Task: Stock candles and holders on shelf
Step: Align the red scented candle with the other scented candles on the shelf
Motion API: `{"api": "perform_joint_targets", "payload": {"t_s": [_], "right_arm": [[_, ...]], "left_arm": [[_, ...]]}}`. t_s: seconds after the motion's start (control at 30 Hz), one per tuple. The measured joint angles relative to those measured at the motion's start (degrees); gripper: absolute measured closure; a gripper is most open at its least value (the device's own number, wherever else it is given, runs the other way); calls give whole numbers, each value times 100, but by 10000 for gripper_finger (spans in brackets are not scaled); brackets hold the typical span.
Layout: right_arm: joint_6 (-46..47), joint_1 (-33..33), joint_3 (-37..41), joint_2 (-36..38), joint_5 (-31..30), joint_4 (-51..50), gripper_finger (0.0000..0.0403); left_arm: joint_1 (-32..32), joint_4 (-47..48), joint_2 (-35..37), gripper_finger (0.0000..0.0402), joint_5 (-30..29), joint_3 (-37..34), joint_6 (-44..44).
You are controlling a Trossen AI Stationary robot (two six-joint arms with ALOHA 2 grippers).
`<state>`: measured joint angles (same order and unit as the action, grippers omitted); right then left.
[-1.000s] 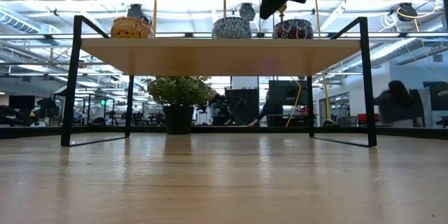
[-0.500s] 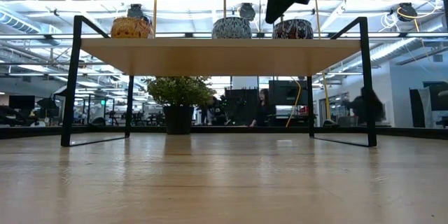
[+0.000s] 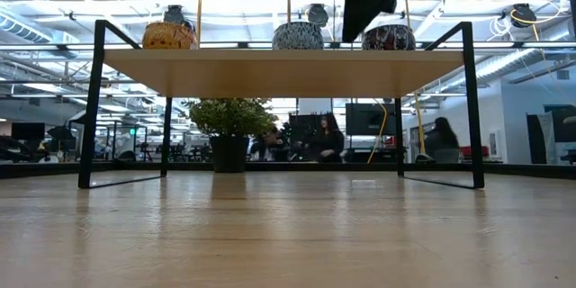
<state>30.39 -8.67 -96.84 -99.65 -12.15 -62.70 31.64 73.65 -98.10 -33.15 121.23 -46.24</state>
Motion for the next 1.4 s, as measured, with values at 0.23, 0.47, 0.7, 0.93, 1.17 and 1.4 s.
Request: {"api": "perform_joint_targets", "payload": {"t_s": [0.23, 0.47, 0.7, 0.93, 1.17, 1.4], "right_arm": [[21, 41, -12, 182, -341, 77, 403], [42, 44, -2, 238, -349, 13, 403], [42, 46, -2, 238, -144, -97, 403], [42, 81, -2, 235, -118, -304, 403], [42, 82, -2, 235, -117, -331, 403], [46, 83, -2, 235, 20, -301, 403]], "left_arm": [[35, 21, 0, 398, -48, -2, -22], [35, 35, -2, 395, -50, -2, 3], [33, 33, -2, 392, -48, -2, 44], [33, 31, -2, 392, -48, -2, 42], [33, 29, -2, 394, -48, -2, 45], [33, 29, -2, 396, -48, -2, 50]]}}
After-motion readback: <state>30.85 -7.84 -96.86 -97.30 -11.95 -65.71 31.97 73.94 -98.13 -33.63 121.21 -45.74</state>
